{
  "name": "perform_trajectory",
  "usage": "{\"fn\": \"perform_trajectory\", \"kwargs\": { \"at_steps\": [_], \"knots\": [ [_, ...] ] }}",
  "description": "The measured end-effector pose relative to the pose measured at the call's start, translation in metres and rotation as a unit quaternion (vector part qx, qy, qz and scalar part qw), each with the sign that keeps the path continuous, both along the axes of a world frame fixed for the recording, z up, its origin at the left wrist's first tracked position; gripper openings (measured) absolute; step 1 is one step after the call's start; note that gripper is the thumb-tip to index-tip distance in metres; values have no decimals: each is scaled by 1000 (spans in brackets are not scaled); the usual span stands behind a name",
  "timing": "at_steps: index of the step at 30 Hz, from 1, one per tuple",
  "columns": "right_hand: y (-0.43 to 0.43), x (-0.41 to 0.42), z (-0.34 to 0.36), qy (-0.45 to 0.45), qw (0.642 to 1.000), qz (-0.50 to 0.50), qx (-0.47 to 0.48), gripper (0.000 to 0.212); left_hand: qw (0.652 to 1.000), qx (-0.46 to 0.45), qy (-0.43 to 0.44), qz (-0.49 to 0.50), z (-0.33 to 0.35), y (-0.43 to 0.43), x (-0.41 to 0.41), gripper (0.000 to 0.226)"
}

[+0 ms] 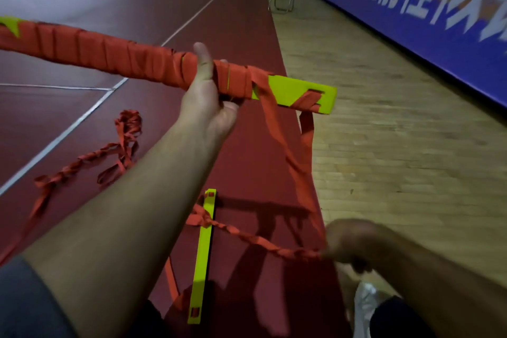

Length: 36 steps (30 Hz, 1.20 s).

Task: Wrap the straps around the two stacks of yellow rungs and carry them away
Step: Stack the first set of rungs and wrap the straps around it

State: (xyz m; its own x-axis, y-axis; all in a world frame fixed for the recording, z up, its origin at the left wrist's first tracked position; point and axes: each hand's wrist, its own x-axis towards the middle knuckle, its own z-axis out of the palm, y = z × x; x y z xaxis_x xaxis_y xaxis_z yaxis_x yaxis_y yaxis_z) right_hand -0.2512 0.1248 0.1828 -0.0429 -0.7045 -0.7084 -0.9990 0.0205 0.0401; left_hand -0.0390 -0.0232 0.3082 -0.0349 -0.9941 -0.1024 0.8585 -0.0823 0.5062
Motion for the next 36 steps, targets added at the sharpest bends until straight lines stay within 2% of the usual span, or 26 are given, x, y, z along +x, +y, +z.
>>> {"fn": "perform_trajectory", "kwargs": {
  "at_steps": [2,3,5,6,7,8,10,11,12,14,15,16,18,19,20,22,23,24,26,29,31,34,36],
  "knots": [
    [-11,-19,16,59,983,-51,-169,38,1000,-28,13,2,14,4,3,44],
    [-17,-30,23,70,953,-87,-281,37,999,-42,19,7,18,5,5,42],
    [-22,-49,42,45,855,-172,-487,30,998,-51,27,11,22,6,12,47],
    [-25,-60,49,26,810,-200,-550,27,998,-49,34,8,22,6,15,56],
    [-26,-70,55,14,800,-214,-561,26,998,-46,40,9,20,6,18,64],
    [-28,-76,60,0,830,-202,-520,28,998,-47,43,6,17,7,18,67],
    [-28,-75,56,2,928,-113,-354,25,998,-44,41,6,11,12,15,52],
    [-25,-67,48,16,957,-75,-279,18,999,-36,39,8,7,16,12,45],
    [-22,-58,40,19,971,-46,-233,17,999,-29,37,10,3,20,8,43],
    [-15,-46,30,-31,979,-21,-199,18,999,-14,33,7,-5,29,1,43],
    [-12,-42,26,-66,983,-20,-171,23,999,-8,31,5,-9,32,-2,40],
    [-10,-40,21,-107,985,-25,-136,39,1000,-2,30,3,-13,35,-4,37],
    [-9,-32,17,-218,965,-46,-136,82,1000,7,29,-3,-17,40,-8,35],
    [-9,-25,17,-296,935,-68,-185,100,999,10,29,-7,-18,43,-10,36],
    [-12,-17,17,-385,885,-101,-242,111,1000,10,27,-10,-18,44,-12,37],
    [-20,1,15,-549,767,-162,-290,112,1000,5,14,-18,-19,46,-16,41],
    [-22,11,15,-596,727,-180,-288,108,1000,2,8,-20,-20,46,-17,41],
    [-24,21,17,-619,706,-190,-287,106,1000,3,4,-22,-20,47,-17,42],
    [-27,35,18,-620,692,-199,-311,105,1000,8,4,-23,-22,48,-14,47],
    [-36,48,19,-576,707,-186,-366,106,1000,17,-3,-16,-32,46,-8,63],
    [-42,57,15,-564,718,-181,-366,96,1000,18,-10,-11,-41,44,-3,65],
    [-47,72,9,-607,697,-200,-325,71,1000,12,-17,-11,-55,43,5,82],
    [-52,81,2,-606,690,-206,-338,68,1000,17,-21,-9,-67,40,11,85]
  ]
}}
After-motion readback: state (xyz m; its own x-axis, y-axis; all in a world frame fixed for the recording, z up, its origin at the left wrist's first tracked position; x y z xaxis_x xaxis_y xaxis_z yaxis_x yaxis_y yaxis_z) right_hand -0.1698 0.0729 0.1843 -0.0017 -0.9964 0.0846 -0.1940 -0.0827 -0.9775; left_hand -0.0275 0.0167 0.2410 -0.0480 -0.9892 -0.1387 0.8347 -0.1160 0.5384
